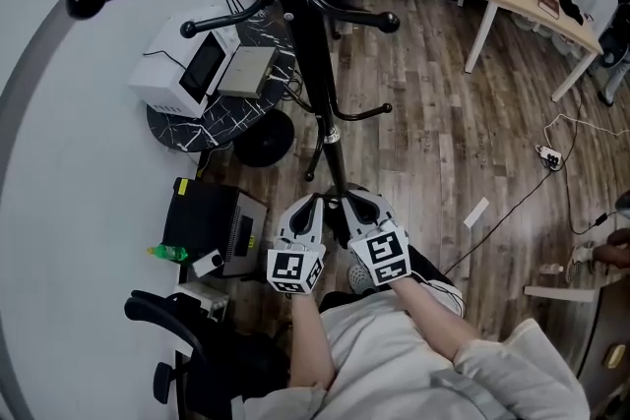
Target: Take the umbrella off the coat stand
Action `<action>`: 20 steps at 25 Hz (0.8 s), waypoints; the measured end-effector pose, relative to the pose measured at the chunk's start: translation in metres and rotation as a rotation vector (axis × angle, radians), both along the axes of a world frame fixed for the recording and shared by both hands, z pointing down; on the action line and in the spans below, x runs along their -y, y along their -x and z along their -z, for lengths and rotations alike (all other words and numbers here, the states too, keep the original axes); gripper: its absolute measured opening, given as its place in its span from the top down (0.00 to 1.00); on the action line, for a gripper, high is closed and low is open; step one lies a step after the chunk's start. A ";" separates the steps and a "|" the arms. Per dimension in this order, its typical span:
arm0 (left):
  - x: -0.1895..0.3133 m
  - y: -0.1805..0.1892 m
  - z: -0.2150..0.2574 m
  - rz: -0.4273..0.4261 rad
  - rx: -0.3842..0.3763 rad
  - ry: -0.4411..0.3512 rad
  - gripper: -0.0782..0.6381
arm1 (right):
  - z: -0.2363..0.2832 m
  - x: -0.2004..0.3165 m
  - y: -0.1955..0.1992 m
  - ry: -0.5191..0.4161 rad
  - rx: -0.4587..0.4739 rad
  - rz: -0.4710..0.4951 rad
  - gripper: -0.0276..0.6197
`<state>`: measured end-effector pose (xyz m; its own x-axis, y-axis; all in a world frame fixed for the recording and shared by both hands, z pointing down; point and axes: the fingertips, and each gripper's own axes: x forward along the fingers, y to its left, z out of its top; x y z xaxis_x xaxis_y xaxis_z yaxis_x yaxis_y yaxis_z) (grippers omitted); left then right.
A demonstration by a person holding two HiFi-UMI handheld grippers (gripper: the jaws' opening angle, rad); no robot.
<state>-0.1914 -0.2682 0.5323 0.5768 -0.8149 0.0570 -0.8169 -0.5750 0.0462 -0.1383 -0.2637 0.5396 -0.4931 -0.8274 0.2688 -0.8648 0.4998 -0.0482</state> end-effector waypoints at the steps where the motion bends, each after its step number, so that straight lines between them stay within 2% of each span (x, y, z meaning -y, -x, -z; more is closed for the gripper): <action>1: 0.000 -0.004 0.000 0.001 -0.005 0.001 0.86 | 0.001 0.000 -0.005 0.006 0.007 -0.004 0.94; 8: -0.008 -0.045 -0.001 -0.008 0.005 0.011 0.86 | 0.000 -0.008 -0.046 0.011 0.032 -0.007 0.94; 11: -0.019 -0.066 0.002 0.002 0.016 0.022 0.86 | 0.005 -0.016 -0.066 0.008 0.079 0.007 0.94; 20: -0.074 -0.135 0.003 0.077 0.059 0.043 0.86 | 0.010 -0.065 -0.133 -0.018 0.070 0.127 0.94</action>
